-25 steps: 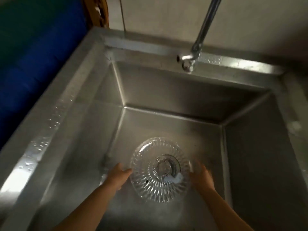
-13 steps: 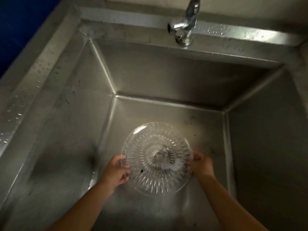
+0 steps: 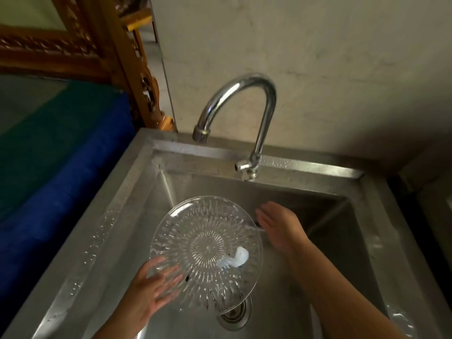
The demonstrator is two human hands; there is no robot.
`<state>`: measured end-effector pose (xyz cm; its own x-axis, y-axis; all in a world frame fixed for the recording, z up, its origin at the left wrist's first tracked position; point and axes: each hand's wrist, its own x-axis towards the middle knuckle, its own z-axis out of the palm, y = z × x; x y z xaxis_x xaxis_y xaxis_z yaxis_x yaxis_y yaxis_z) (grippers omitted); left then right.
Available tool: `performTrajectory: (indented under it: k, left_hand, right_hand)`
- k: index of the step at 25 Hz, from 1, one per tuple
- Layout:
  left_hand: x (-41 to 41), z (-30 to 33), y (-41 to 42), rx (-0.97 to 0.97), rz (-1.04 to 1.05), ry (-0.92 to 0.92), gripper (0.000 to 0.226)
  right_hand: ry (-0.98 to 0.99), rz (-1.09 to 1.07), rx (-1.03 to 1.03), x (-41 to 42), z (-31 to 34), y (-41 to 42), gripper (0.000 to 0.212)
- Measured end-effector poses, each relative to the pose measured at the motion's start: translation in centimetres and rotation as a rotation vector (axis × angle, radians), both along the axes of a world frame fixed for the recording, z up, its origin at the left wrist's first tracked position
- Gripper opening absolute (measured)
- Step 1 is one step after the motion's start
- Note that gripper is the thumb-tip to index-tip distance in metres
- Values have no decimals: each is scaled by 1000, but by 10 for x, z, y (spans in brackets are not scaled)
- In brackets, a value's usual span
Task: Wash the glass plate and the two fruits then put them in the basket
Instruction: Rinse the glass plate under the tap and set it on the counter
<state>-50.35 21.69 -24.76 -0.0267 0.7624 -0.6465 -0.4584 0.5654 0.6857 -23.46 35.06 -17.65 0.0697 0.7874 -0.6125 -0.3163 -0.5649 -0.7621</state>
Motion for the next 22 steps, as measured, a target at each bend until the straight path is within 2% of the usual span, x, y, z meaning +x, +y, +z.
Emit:
performTrajectory:
  k: [1,3,6,9,13,16,17,19,22]
  left_hand:
    - [-1,8,1,12,6,-1,43]
    - [-1,23,6,40,11,8,43]
    - [0,37,11,74,23,29,36]
    - [0,41,14,67,30,41,34]
    - [1,37,10,40,25,30,33]
    - [5,34,3,4,23,-18,33]
    - [5,34,2,-5,25,-32,33]
    - [6,38,5,7,20,-20,35]
    - [2,63,19,117,-2,157,32]
  right_hand:
    - [189,-35,-17,-13,18,12,43]
    - [400,-49,-36,-33,42,33,47]
    - [500,-114,-118,-45,61,51,47]
    - [362,-82,-151,-51,83,71,31]
    - [269,-13,-54,-45,89,79,34]
    - [-327,346,-46,-24,42,38,29]
    - [-416,432,-60,-18,27,22,29]
    - [-342,468,-64,-11,8,-3,21]
    - [-272,344,14,-6,-5,-13,23]
